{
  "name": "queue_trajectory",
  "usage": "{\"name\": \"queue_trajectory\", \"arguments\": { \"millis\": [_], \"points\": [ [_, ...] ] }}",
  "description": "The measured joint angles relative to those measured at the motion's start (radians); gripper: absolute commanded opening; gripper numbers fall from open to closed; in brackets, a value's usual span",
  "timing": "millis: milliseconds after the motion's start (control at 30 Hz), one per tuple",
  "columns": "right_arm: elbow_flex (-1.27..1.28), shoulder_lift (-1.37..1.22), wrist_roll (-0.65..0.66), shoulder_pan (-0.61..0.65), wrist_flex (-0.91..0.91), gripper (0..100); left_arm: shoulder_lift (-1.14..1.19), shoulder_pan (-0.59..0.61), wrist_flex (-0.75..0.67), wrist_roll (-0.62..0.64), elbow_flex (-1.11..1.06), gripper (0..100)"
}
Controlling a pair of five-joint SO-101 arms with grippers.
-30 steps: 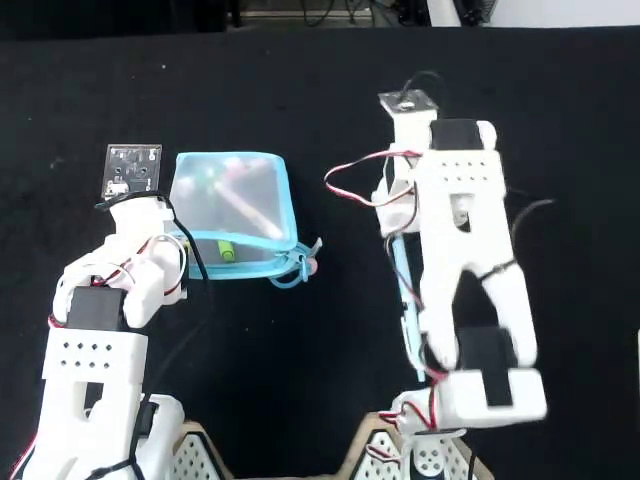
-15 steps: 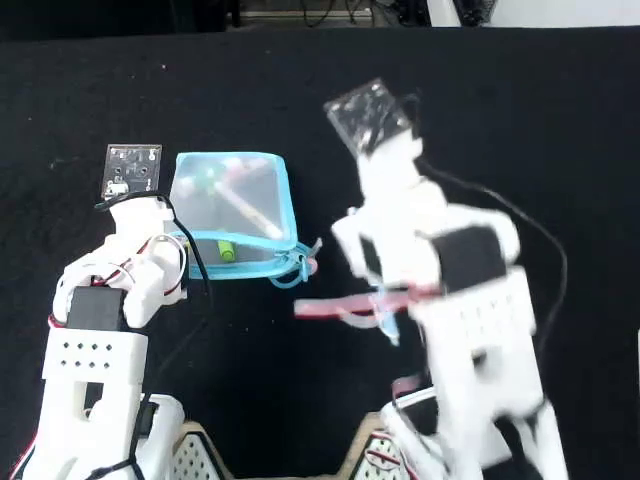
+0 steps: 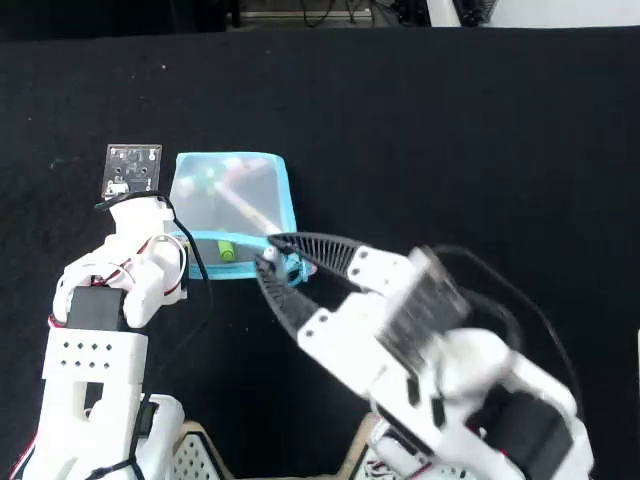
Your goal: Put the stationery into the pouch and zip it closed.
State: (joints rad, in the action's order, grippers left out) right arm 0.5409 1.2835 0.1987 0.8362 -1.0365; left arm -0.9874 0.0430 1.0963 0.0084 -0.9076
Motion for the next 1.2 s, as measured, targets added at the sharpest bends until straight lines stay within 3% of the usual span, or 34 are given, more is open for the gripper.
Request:
{"name": "queue_trajectory", "arguments": {
  "millis": [433, 700, 933, 1200],
  "points": [
    [0.554, 0.224, 0.002, 0.026, 0.48, 1.1, 0.0, 0.0, 0.0, 0.0, 0.0, 3],
    [0.807, 0.311, 0.002, -0.107, 0.672, 1.1, 0.0, 0.0, 0.0, 0.0, 0.0, 3],
    [0.937, 0.382, 0.002, -0.115, 0.677, 1.1, 0.0, 0.0, 0.0, 0.0, 0.0, 3],
    [0.996, 0.474, 0.003, -0.04, 0.456, 1.3, 0.0, 0.0, 0.0, 0.0, 0.0, 3]
  ]
}}
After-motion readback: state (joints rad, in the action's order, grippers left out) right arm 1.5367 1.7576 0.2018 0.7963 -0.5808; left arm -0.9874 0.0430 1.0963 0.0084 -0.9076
